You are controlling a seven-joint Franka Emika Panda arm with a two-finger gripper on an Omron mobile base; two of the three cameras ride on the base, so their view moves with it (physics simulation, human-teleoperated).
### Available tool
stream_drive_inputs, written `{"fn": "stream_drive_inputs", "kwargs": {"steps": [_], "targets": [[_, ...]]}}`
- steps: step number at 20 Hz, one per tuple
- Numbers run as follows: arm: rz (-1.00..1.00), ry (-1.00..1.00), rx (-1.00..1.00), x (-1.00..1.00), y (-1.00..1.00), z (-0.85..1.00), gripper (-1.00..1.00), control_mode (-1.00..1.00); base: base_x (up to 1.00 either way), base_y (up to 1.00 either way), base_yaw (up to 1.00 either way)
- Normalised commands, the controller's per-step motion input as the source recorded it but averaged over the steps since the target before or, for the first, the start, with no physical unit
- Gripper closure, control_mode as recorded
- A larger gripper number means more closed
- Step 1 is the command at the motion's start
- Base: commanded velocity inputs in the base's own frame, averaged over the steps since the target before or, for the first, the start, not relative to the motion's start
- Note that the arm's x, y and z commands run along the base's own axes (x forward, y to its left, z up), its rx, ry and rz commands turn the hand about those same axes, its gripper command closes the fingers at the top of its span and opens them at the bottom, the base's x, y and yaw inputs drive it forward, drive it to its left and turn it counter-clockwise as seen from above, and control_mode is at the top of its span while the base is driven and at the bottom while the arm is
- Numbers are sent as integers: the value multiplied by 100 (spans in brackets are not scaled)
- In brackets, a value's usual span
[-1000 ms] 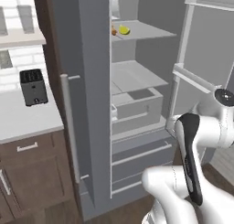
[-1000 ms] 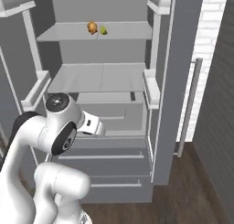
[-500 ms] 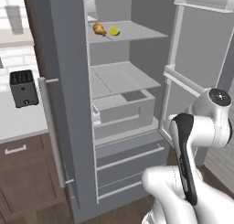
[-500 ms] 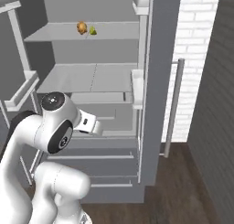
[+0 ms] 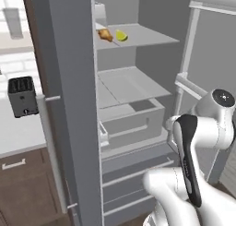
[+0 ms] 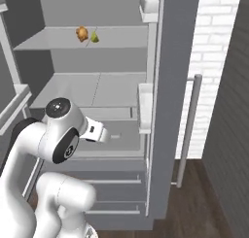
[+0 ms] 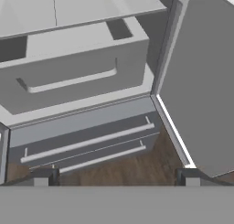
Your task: Place one lemon wedge and one chicken drumstick in each tupperware on the nearby counter, to pack two identical lunches.
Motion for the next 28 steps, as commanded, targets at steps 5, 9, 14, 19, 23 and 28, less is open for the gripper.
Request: {"fn": "stream_drive_inputs", "kwargs": {"steps": [5, 9, 14, 19, 23, 28], "targets": [[0, 0, 0, 0, 0, 0, -100, 100, 72, 1, 8], [0, 0, 0, 0, 0, 0, -100, 100, 76, 1, 18], [0, 0, 0, 0, 0, 0, -100, 100, 67, 1, 22], [0, 0, 0, 0, 0, 0, -100, 100, 69, 3, 24], [0, 0, 0, 0, 0, 0, -100, 100, 72, 13, 22], [1, 0, -2, 9, 7, -2, -100, -100, 52, 17, 15]]}}
